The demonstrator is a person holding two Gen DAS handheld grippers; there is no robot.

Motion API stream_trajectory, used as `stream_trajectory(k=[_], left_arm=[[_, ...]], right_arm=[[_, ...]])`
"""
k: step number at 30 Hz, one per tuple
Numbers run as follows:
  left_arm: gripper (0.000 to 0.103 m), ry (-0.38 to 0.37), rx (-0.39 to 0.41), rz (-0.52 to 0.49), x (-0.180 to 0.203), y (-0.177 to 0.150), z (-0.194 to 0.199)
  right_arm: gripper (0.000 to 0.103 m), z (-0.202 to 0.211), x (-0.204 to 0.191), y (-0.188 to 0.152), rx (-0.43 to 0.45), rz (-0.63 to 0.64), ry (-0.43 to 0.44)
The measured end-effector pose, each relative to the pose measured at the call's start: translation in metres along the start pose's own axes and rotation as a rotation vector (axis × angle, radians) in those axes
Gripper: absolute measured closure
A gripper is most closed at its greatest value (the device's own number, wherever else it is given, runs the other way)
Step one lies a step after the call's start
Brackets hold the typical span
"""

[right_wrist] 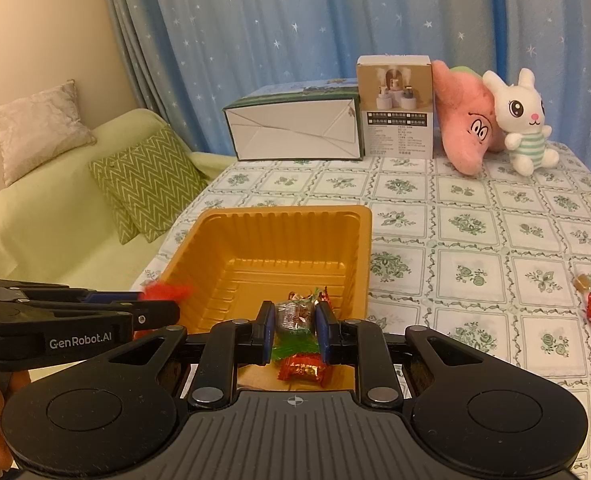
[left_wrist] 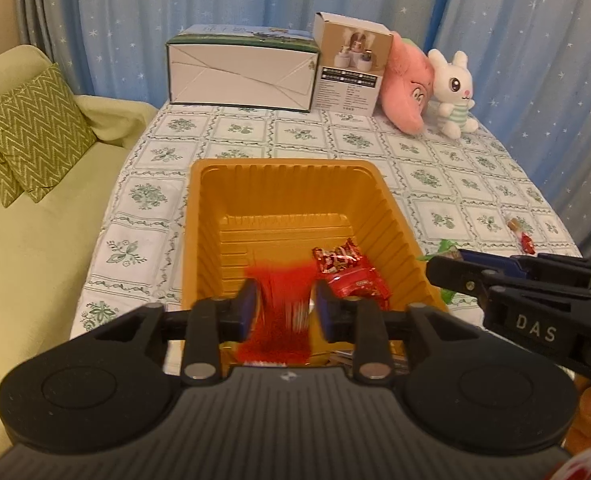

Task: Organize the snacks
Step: 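Open the left tool to drop the red candy while the right tool drops the green candy, then move both open tools away from the tray toward the last small candies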

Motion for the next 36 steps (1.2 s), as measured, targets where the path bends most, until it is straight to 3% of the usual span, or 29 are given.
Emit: stream_trajectory(k=[25, 31, 33, 34, 35, 36], left_arm=[[0.069, 0.024, 0.021, 0.029, -0.02, -0.003, 0.018], [0.068, 0.035, 0.016, 0.036, -0.027, -0.005, 0.018], [0.068, 0.036, 0.017, 0.042, -0.029, -0.005, 0.02], [0.067, 0.038, 0.019, 0.044, -0.03, -0.006, 0.021], [0.066, 0.039, 0.02, 0.046, -0.031, -0.006, 0.022], [0.066, 0.038, 0.022, 0.048, -0.031, -0.007, 0.023]], right_arm=[[0.081, -0.008, -0.017, 0.008, -0.005, 0.012, 0.033], [0.08, -0.019, -0.019, 0.013, -0.012, -0.004, 0.094], [0.067, -0.02, -0.017, 0.015, -0.006, -0.025, 0.1], [0.045, -0.019, -0.015, 0.015, 0.001, -0.038, 0.101], [0.034, -0.017, -0.013, 0.016, 0.011, -0.051, 0.096], [0.034, -0.014, -0.011, 0.016, 0.019, -0.061, 0.088]])
Point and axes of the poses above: each gripper's, at about its wrist camera, not at the fingertips, and z roughly against the way its jaws point, x to its right, y to its top, the point moved 2 cm from there along -z, roughly the way its jaws point, and after that the axes turned 5 degrees about z, right-handed, at the moved point
